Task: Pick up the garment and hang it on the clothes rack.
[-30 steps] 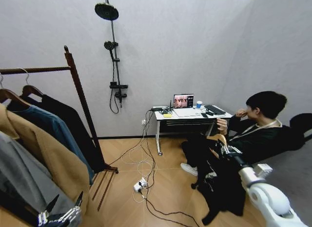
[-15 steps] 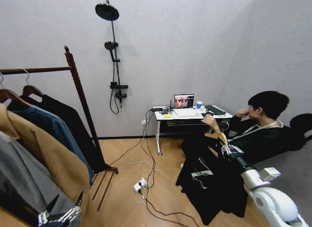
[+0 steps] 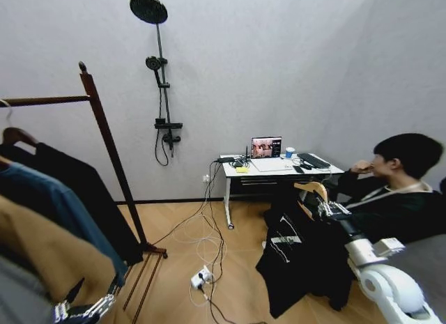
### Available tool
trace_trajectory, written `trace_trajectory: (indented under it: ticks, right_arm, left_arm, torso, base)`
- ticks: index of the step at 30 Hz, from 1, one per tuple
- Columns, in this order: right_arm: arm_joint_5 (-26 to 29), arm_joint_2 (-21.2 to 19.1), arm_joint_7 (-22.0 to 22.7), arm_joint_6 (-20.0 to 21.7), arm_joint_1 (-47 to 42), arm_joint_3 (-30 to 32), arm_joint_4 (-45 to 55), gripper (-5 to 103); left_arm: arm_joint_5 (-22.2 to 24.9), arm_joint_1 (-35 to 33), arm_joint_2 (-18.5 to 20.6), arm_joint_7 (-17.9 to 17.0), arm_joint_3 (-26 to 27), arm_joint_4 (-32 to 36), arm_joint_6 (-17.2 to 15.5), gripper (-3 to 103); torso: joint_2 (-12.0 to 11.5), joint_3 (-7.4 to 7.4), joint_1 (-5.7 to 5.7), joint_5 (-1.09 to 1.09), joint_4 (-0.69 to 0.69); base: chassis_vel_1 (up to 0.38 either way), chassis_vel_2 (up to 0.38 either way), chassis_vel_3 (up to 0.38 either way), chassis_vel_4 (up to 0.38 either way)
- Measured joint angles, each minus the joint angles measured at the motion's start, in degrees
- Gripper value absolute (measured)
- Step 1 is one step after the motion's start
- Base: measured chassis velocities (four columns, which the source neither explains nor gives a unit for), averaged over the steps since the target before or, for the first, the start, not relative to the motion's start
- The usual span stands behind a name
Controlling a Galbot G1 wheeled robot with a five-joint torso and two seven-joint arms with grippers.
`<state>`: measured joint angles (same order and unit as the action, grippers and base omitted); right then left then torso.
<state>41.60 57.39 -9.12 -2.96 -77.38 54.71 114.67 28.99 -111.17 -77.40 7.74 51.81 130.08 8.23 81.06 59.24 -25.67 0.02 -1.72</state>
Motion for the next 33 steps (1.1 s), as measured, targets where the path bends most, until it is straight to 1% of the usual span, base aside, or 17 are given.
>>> trace_trajectory:
  ticks: [1, 3, 5, 7, 8, 12, 14, 15, 19, 20, 21, 22, 23, 26, 28, 29, 33]
  right_arm:
    - [0.03, 0.10, -0.41, 0.00, -0.36, 0.00, 0.25, 10]
    - [0.02, 0.15, -1.21, -0.10, -0.90, 0.00, 0.79, 10]
    - [-0.01, 0.50, -2.09, -0.29, -1.86, -0.19, 2.01, 10]
    - [-0.32, 0.89, -2.42, -0.46, -2.15, -0.47, 2.59, 10]
    - [-0.67, 1.27, -2.61, -0.52, -2.31, -0.69, 2.98, 10]
    - [-1.43, 1.95, -2.87, -0.28, -2.71, -1.10, 4.62, 10]
    - [-1.52, 2.27, -2.89, 0.46, -2.90, -1.22, 6.84, 10]
    - [-1.34, 2.31, -2.49, 1.51, -2.77, -1.23, 8.22, 10]
    - [-0.97, 2.22, -1.49, 3.19, -2.02, -1.19, 9.81, 10]
    - [-0.71, 1.93, -0.71, 4.48, -1.13, -1.22, 10.70, 10]
    - [-0.71, 1.93, -0.71, 4.48, -1.13, -1.22, 10.70, 10]
    - [-0.45, 1.52, -0.09, 5.57, -0.17, -1.47, 11.07, 10]
    - [0.05, 0.88, 0.46, 6.65, 1.17, -1.89, 11.23, 10]
    - [0.74, 0.32, 0.73, 7.39, 2.46, -2.42, 11.23, 10]
    - [2.14, -0.66, 1.32, 8.87, 5.79, -4.39, 10.95, 10]
    - [2.14, -0.66, 1.32, 8.87, 5.79, -4.39, 10.95, 10]
    - [2.57, -1.20, 2.66, 10.19, 10.61, -8.30, 10.63, 10]
  left_arm:
    - [0.00, 0.00, 0.00, -0.01, 0.00, 0.00, 0.00, 100]
    - [0.00, 0.00, 0.00, -0.01, 0.00, 0.00, 0.00, 100]
    - [0.00, 0.00, 0.00, 0.02, 0.00, 0.00, 0.00, 100]
    - [0.00, 0.00, 0.00, 0.01, 0.00, 0.00, 0.00, 100]
    - [0.00, 0.00, 0.01, -0.01, 0.00, 0.00, 0.00, 100]
    - [0.00, 0.01, 0.01, 0.00, 0.00, 0.00, 0.00, 100]
    - [0.00, 0.00, 0.00, 0.00, 0.00, 0.00, 0.00, 100]
    - [0.00, 0.01, 0.00, -0.01, 0.00, 0.00, 0.00, 100]
    - [0.01, 0.00, 0.00, 0.00, 0.00, 0.00, 0.00, 100]
    - [0.00, 0.00, 0.00, 0.00, 0.00, 0.00, 0.00, 100]
    - [0.00, 0.00, 0.00, 0.00, 0.00, 0.00, 0.00, 100]
    - [0.01, 0.00, 0.00, 0.00, 0.00, 0.00, 0.00, 100]
    - [0.00, 0.00, 0.00, 0.00, 0.00, 0.00, 0.00, 100]
    - [0.00, 0.00, 0.00, 0.00, 0.00, 0.00, 0.00, 100]
    - [0.00, 0.00, 0.00, 0.01, 0.00, 0.00, 0.00, 100]
    - [0.00, 0.00, 0.00, 0.01, 0.00, 0.00, 0.00, 100]
    - [0.00, 0.00, 0.01, 0.01, 0.00, 0.00, 0.00, 100]
  torso:
    - [0.00, -0.01, 0.01, -0.04, -0.02]
    - [-0.01, 0.00, 0.00, -0.04, -0.02]
    - [0.00, 0.00, 0.00, 0.01, -0.02]
    - [-0.01, 0.00, -0.02, -0.02, 0.00]
    - [-0.01, 0.00, -0.03, -0.06, -0.03]
    - [-0.03, 0.02, -0.08, 0.03, -0.02]
    - [-0.02, 0.01, -0.05, -0.06, 0.00]
    - [-0.04, 0.00, -0.03, 0.01, 0.01]
    - [-0.22, -0.13, 0.12, -0.04, -0.01]
    - [-0.45, -0.26, 0.24, -0.04, -0.04]
    - [-0.45, -0.26, 0.24, -0.04, -0.04]
    - [-0.73, -0.36, 0.35, 0.00, -0.04]
    - [-0.99, -0.48, 0.46, -0.02, -0.05]
    - [-1.23, -0.60, 0.57, -0.02, -0.03]
    - [-1.84, -0.88, 0.80, -0.03, -0.02]
    - [-1.84, -0.88, 0.80, -0.03, -0.02]
    - [-2.53, -1.20, 1.12, -0.02, -0.03]
  base:
    - [-0.323, 0.297, 0.302, -0.305]
    - [-0.323, 0.297, 0.313, -0.306]
    - [-0.311, 0.313, 0.319, -0.309]
    - [-0.308, 0.316, 0.284, -0.311]
    - [-0.268, 0.270, 0.284, -0.311]
    - [-0.213, 0.210, 0.121, -0.193]
    - [-0.095, 0.104, 0.039, -0.049]
    - [0.000, 0.000, 0.000, 0.000]
    - [0.034, -0.029, 0.004, 0.051]
    - [0.067, -0.097, -0.043, 0.080]
    - [0.067, -0.097, -0.043, 0.080]
    - [0.067, -0.050, -0.058, 0.080]
    - [0.076, 0.007, 0.009, 0.074]
    - [0.061, 0.007, 0.026, 0.060]
    - [0.051, 0.048, 0.056, 0.053]
    - [0.043, 0.060, 0.078, 0.052]
    - [0.056, 0.082, 0.087, 0.023]
